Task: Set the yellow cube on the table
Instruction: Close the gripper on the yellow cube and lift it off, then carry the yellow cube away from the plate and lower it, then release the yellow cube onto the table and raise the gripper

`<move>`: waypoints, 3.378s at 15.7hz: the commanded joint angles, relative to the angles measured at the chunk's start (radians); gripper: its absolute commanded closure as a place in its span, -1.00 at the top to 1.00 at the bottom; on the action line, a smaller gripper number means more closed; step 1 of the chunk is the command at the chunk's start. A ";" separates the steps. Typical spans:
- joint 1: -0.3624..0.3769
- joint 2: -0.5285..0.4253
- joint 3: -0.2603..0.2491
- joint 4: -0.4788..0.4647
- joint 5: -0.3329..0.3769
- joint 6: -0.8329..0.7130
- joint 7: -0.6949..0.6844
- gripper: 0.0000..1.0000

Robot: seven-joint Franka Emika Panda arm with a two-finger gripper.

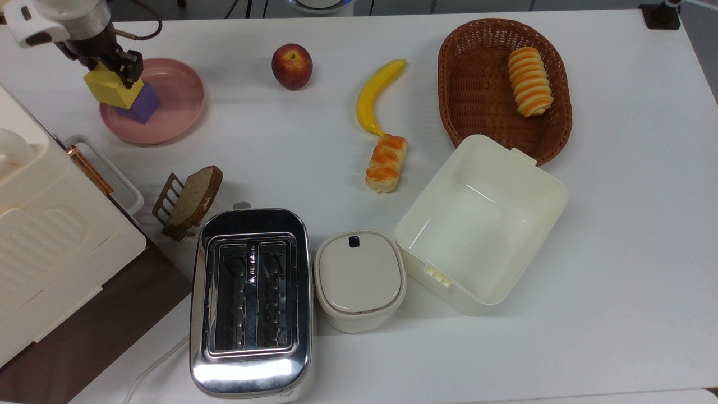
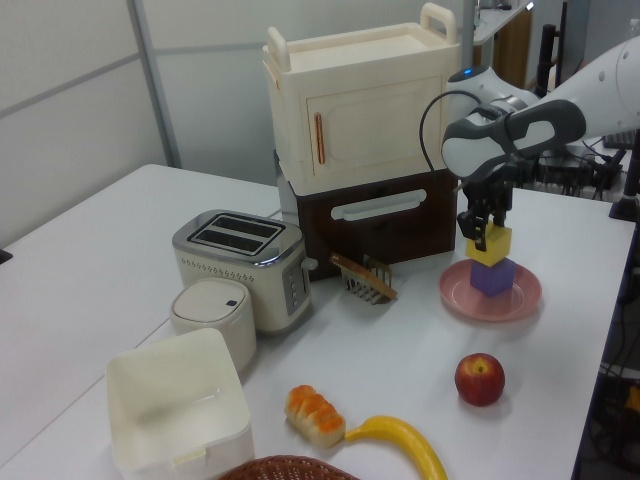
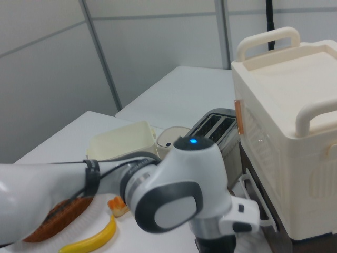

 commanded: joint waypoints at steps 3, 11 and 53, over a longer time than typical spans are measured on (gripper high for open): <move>0.069 -0.127 0.039 -0.022 -0.009 -0.074 0.081 -0.74; 0.247 -0.088 0.165 0.004 0.020 -0.114 0.329 -0.72; 0.256 -0.150 0.142 0.246 0.114 -0.384 0.176 1.00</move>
